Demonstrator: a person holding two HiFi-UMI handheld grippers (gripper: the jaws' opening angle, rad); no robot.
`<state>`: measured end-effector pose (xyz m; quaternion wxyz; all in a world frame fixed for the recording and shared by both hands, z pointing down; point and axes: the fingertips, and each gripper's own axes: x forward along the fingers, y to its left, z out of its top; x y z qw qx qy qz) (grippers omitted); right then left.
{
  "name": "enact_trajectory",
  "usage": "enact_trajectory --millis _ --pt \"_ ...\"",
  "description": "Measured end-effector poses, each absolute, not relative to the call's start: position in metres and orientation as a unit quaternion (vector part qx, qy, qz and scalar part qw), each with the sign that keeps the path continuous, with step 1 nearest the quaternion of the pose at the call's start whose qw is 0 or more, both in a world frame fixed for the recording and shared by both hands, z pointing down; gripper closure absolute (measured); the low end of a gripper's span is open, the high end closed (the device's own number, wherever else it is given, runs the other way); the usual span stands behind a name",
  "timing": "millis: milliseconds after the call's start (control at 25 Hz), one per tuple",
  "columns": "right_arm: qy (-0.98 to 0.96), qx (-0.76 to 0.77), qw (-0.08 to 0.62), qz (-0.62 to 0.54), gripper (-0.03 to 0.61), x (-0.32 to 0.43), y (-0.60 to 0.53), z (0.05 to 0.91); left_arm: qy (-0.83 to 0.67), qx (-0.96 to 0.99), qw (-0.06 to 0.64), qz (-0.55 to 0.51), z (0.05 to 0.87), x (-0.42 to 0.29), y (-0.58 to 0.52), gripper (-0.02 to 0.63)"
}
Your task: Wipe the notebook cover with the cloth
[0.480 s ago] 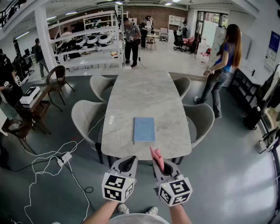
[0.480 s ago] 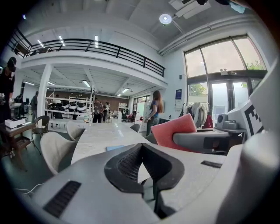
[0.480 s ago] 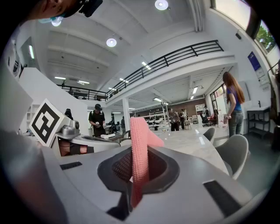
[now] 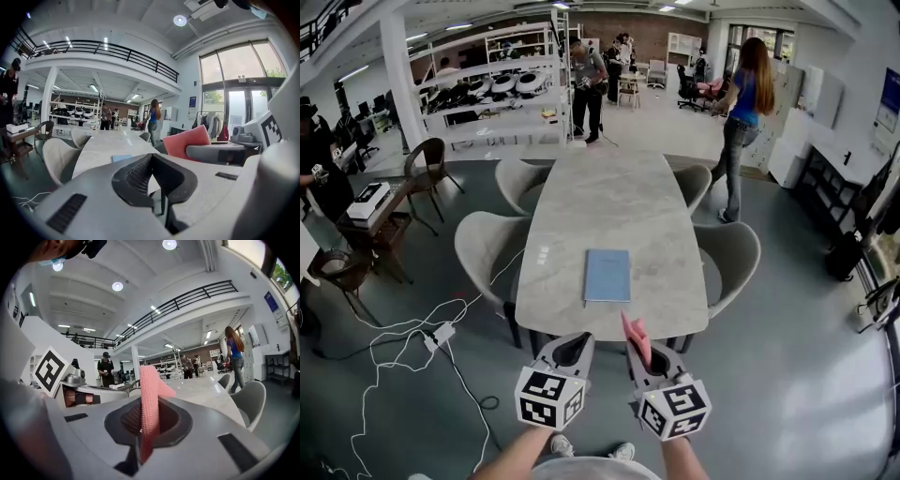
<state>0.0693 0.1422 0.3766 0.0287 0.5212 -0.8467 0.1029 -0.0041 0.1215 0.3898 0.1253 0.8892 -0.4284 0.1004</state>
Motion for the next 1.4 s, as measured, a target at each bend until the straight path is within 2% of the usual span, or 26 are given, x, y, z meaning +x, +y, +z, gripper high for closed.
enact_trajectory --millis 800,1400 --pt "-0.868 0.482 0.025 0.114 0.563 0.133 0.144 0.390 -0.463 0.871 0.124 0.108 0.401 0.058 0.126 0.607" --pt "-0.874 0.470 0.050 0.107 0.563 0.125 0.050 0.402 -0.462 0.871 0.131 0.102 0.415 0.055 0.033 0.607"
